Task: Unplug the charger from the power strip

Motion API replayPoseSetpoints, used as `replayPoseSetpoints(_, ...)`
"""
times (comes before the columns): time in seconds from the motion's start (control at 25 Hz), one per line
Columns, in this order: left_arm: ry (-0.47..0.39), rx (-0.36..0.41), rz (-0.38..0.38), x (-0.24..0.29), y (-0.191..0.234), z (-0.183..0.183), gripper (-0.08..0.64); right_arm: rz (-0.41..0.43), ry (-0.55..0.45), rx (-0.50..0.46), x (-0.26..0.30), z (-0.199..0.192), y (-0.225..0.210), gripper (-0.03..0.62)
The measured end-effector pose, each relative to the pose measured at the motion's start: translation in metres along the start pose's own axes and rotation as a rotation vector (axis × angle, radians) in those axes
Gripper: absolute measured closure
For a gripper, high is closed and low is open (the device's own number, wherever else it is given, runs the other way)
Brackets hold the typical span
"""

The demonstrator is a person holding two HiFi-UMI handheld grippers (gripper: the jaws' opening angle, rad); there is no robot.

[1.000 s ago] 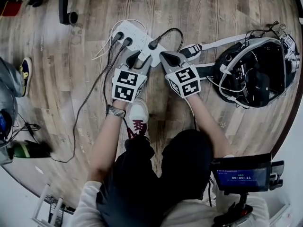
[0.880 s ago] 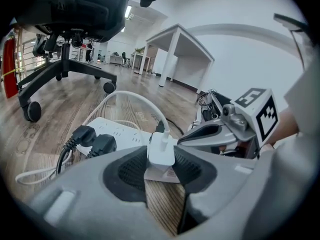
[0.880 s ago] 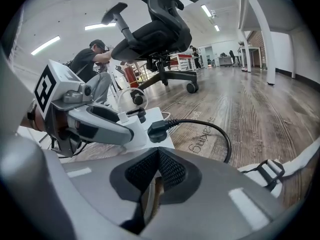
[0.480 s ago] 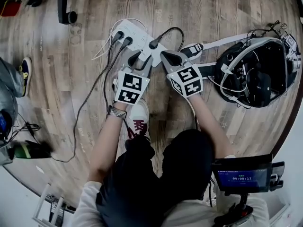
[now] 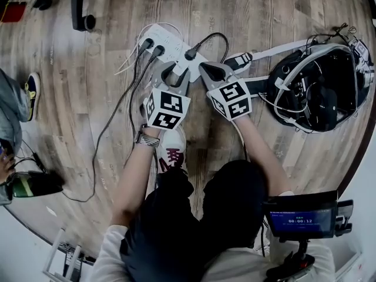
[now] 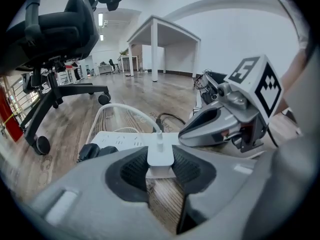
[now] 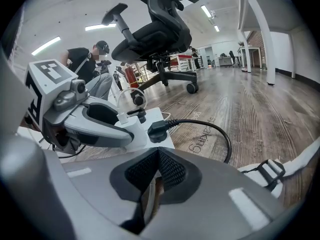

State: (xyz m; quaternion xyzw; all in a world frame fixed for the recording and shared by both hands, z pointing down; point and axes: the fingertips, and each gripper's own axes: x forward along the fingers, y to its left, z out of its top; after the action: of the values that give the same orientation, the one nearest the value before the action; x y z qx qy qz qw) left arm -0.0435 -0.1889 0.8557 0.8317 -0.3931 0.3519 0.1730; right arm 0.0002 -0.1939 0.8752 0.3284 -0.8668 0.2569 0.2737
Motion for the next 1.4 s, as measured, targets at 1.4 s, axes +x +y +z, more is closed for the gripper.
replayPoseSetpoints(1.4,0.026,-0.019,-0.018,-0.0035,0.0008,0.0013,0.420,-0.011,-0.016,-0.015,-0.0013,0.0042,0.0017,0.591)
